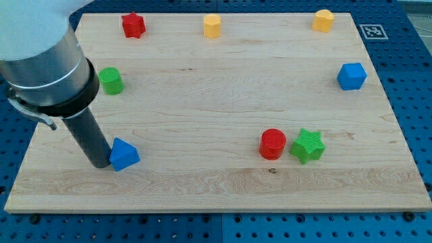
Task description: Move the red circle horizontal to the blue triangle
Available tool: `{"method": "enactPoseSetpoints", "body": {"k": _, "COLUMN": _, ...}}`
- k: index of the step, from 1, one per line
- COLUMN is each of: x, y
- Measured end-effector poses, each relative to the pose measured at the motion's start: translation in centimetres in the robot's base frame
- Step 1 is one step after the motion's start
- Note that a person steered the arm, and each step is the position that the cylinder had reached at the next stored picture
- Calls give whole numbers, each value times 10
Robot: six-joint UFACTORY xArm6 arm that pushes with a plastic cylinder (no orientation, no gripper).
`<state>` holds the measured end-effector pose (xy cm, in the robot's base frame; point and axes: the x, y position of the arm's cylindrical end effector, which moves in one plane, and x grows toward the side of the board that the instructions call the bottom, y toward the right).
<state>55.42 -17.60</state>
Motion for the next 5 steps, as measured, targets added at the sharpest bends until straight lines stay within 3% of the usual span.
{"method": "enactPoseSetpoints", "body": {"k": 2, "x": 10, "y": 11}}
{"method": "enactPoseSetpoints", "body": {"k": 5, "x": -16, "y": 69}}
